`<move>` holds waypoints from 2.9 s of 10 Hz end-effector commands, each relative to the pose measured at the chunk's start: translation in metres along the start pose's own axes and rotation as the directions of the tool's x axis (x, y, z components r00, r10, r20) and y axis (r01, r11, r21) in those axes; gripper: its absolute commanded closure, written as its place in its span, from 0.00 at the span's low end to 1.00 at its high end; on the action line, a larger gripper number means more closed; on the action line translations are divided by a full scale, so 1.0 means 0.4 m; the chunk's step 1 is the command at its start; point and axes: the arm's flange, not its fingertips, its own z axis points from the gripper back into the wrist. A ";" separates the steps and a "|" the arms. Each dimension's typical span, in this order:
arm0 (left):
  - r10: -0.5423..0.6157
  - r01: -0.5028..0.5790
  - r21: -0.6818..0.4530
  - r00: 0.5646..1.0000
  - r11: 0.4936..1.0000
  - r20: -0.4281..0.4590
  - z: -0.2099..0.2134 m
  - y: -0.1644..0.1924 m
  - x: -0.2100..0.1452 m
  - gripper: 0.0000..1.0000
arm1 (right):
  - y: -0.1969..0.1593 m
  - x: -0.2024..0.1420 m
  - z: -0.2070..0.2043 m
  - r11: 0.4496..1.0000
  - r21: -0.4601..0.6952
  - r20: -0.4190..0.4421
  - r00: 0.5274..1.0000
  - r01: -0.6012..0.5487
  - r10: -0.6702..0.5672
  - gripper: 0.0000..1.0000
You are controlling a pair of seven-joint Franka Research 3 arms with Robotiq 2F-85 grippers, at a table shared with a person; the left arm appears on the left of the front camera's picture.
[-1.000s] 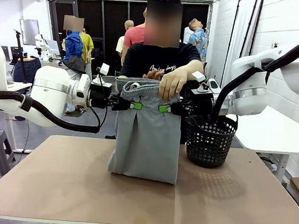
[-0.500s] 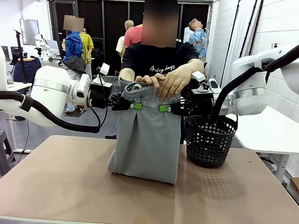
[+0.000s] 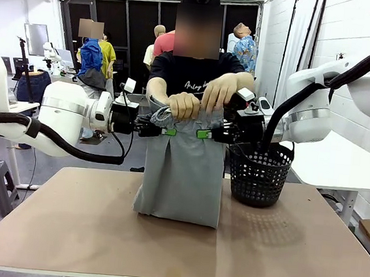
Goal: Fold the training pants.
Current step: Release the ends of the Training pants and then grab the overlapped ends.
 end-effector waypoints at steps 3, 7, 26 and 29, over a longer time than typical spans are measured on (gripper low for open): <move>-0.008 0.008 0.016 1.000 1.000 0.018 0.002 0.000 0.007 1.00 | 0.004 0.004 -0.004 1.000 0.006 0.016 1.000 0.002 -0.002 1.00; -0.008 0.008 0.016 1.000 1.000 0.018 0.002 0.000 0.007 1.00 | 0.004 0.004 -0.004 1.000 0.006 0.016 1.000 0.002 -0.002 1.00; 0.013 -0.014 0.047 0.999 0.999 0.037 0.030 -0.006 -0.020 0.00 | 0.002 -0.006 0.001 0.999 -0.036 -0.013 1.000 0.023 -0.024 0.00; 0.026 -0.028 0.057 0.999 0.998 0.048 0.039 -0.013 -0.031 0.00 | 0.002 -0.008 0.002 0.998 -0.044 -0.009 0.999 0.038 -0.038 0.00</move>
